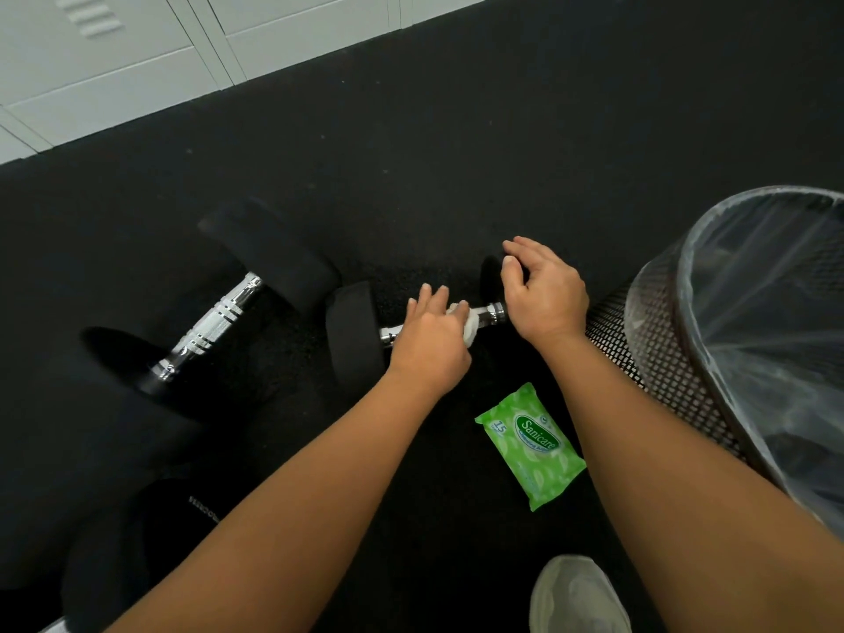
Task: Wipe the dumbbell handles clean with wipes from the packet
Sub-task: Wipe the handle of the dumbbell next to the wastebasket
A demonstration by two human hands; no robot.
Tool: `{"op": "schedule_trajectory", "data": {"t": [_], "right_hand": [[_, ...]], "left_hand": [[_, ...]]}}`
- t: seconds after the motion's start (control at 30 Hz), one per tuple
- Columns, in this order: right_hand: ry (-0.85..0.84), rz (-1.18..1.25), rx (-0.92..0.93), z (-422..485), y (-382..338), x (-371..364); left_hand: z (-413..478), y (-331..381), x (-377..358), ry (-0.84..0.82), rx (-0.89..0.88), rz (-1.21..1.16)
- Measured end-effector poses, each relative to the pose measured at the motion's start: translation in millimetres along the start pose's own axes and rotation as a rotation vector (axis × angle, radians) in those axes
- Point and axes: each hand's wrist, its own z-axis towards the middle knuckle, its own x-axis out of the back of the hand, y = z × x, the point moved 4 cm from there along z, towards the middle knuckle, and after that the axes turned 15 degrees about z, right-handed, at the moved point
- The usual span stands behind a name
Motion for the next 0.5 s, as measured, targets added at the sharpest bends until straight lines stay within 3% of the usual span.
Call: {"op": "schedule_trajectory", "data": {"t": [0.17,0.33,0.5], "right_hand": [[0.006,0.005,0.000,0,-1,1],[0.012,0.008,0.003,0,-2,1],[0.010,0.002,-0.004,-1,-2,0]], "left_hand": [[8,0,13,0.136,0.111,-0.139],[-11,18,-5,0.093,-0.053,0.057],[-12,-2,-1,0.067,-0.017,0.114]]}}
